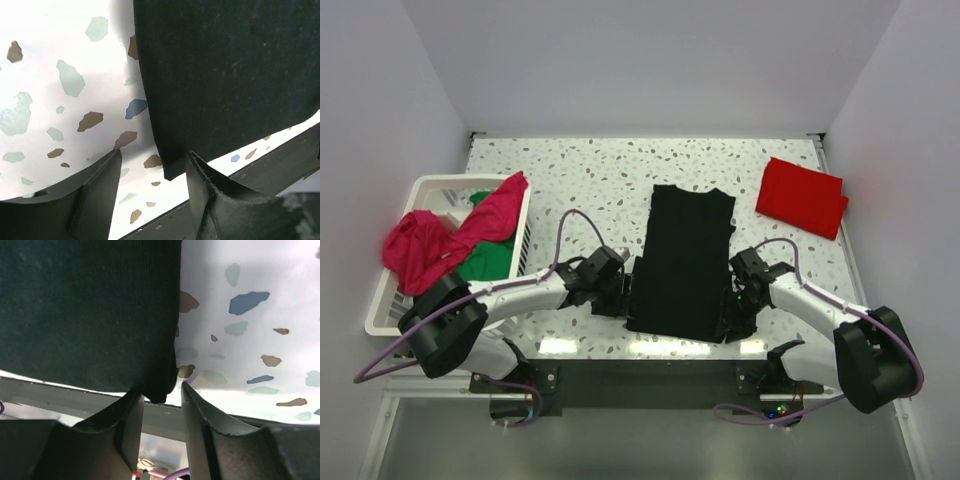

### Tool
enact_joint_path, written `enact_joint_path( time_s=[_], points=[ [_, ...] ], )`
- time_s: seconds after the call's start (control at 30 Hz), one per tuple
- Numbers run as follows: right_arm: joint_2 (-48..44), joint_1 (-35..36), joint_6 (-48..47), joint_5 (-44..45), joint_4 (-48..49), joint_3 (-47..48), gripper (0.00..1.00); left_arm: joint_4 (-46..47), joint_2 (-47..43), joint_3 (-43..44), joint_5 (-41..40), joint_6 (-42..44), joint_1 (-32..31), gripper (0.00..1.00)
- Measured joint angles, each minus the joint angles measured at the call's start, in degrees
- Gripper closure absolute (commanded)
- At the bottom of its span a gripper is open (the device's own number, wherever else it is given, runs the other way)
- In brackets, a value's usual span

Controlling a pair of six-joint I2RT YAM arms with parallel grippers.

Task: Fold and stack the t-shirts
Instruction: Fold the tshirt

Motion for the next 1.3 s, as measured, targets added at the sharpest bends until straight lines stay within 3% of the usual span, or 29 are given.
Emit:
enact_joint_path(
  time_s=[0.13, 0.23, 0.7, 0.8, 0.9, 0.97, 1.3],
  points=[
    [1.2, 0.6, 0.6, 0.0, 0.6, 0.0, 0.71, 0.2, 0.5, -0.4, 1.2, -0.9, 0.0, 0.55],
    [1.3, 0.8, 0.7, 0.1, 0.9, 0.0, 0.73, 0.6, 1.2, -0.4, 2.4, -1.3, -0.4, 0.58],
    [1.9, 0.9, 1.0, 0.2, 1.0, 0.2, 0.78, 1.8, 3.1, -0.3, 6.7, -2.8, -1.8, 0.59],
    [2.3, 0.9, 1.0, 0.1, 1.2, 0.3, 0.85, 2.7, 4.6, 0.2, 8.7, -2.8, -2.1, 0.68],
    [2.4, 0.9, 0.6, 0.2, 0.9, 0.8, 0.97, 3.9, 6.6, 0.8, 10.4, -2.6, -2.4, 0.93],
    [2.4, 0.9, 0.3, 0.5, 0.6, 1.1, 1.00, 4.4, 7.6, 1.0, 11.4, -2.7, -2.8, 1.00],
    [-1.5, 0.9, -1.0, 1.4, -5.5, 2.5, 1.00, 1.2, 5.7, 1.1, 9.5, -2.8, -4.0, 1.00]
  ],
)
